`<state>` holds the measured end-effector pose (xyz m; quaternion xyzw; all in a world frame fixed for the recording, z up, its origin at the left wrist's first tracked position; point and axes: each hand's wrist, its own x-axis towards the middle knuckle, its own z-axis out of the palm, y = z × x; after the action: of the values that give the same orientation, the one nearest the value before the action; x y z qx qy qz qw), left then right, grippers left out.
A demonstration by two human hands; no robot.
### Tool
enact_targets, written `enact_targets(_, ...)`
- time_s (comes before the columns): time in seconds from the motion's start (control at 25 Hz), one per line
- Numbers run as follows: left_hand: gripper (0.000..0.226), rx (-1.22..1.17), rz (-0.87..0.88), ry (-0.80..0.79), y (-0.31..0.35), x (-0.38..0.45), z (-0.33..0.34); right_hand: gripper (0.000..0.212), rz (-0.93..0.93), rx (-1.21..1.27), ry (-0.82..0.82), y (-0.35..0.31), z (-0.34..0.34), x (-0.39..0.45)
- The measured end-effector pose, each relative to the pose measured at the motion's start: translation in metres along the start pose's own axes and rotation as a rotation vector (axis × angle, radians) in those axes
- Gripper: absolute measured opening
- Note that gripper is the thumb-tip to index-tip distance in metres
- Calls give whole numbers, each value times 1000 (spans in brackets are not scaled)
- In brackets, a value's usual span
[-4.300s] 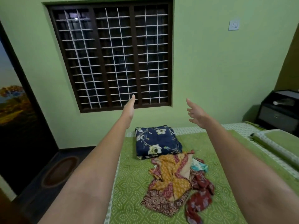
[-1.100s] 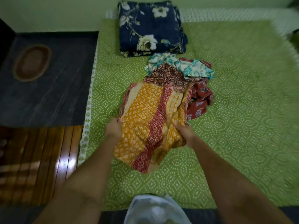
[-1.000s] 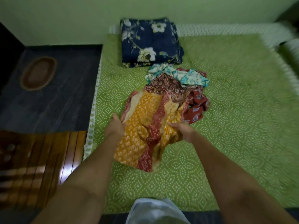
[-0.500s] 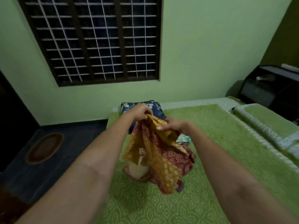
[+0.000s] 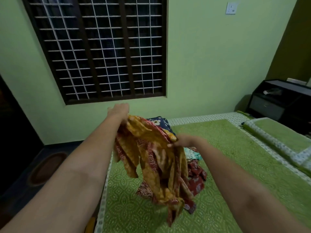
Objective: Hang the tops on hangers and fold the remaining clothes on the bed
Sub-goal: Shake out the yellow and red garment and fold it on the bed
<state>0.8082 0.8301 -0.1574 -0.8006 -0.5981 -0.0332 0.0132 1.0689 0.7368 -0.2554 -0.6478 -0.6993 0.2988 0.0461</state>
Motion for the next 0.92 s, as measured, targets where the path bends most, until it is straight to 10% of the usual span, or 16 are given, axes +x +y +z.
enact_targets(0.08, 70, -162, 193, -369, 30, -4, 6, 49, -94, 106, 159, -34, -27, 0)
enact_targets(0.16, 50, -411, 265, -513, 63, -11, 14, 40, -189, 265, 285, -53, -48, -4)
enact_targets(0.24, 9, -528, 240, -377, 78, -8, 12, 26, -244, 396, 283, -43, -56, -8)
enact_targets(0.4, 28, -740, 121, -256, 85, 5, 1, 58, -137, 232, 207, 25, -41, 1)
enact_targets(0.56, 28, -950, 63, -168, 105, 2, -1, 29, 66, -129, 102, 84, 1, 26)
enact_targets(0.8, 45, -498, -235, 90, 71, 5, 29, 21, -37, 488, 290, 56, -76, 18)
enact_targets(0.92, 59, -534, -131, -84, 93, 5, 60, 29, -166, 766, 295, -6, -134, 28)
